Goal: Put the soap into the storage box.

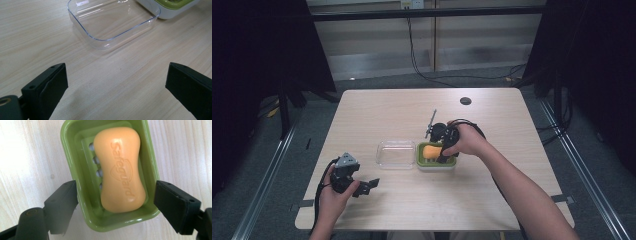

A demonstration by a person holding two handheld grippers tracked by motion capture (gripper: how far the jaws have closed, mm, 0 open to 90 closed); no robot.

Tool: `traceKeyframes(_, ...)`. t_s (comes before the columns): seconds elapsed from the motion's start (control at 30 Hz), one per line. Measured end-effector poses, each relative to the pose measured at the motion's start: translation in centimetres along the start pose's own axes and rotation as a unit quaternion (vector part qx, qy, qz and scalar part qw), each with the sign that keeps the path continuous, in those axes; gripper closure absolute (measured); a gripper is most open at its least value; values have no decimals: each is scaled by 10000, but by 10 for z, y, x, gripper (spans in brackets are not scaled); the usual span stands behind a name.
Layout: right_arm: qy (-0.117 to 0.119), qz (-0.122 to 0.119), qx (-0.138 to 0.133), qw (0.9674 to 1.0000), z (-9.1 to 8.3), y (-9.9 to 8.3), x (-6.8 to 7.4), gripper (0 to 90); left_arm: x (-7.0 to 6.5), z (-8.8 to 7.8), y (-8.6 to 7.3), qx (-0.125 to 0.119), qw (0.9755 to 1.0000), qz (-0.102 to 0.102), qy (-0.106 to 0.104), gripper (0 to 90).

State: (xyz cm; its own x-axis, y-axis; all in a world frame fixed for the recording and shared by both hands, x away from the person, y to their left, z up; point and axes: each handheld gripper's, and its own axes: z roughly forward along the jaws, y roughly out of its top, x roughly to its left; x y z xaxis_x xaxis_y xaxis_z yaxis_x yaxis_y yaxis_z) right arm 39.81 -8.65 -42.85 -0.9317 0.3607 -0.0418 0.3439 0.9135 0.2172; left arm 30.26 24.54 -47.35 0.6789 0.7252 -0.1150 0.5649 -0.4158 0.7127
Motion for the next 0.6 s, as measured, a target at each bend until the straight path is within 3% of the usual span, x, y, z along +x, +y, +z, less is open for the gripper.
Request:
traceKeyframes(0.2, -12, -1, -9, 10000, -2, -3, 2, 187, 1, -1, 0, 1, 10000, 63, 16, 40)
traceKeyframes(0.23, -9, 37, -18, 10000, -3, -3, 2, 185, -1, -1, 0, -71, 10000, -43, 35, 39)
traceKeyframes(0.53, -28, 71, -31, 10000, -6, -3, 6, 174, 0, -5, -2, -42, 10000, 18, 60, 39)
traceKeyframes(0.57, -32, 36, -49, 10000, -6, -3, 7, 173, -1, -5, -3, -115, 9999, -72, 69, 40)
traceKeyframes(0.6, -28, 32, -51, 10000, -7, -4, 7, 173, 1, -6, -3, -41, 10000, 19, 39, 40)
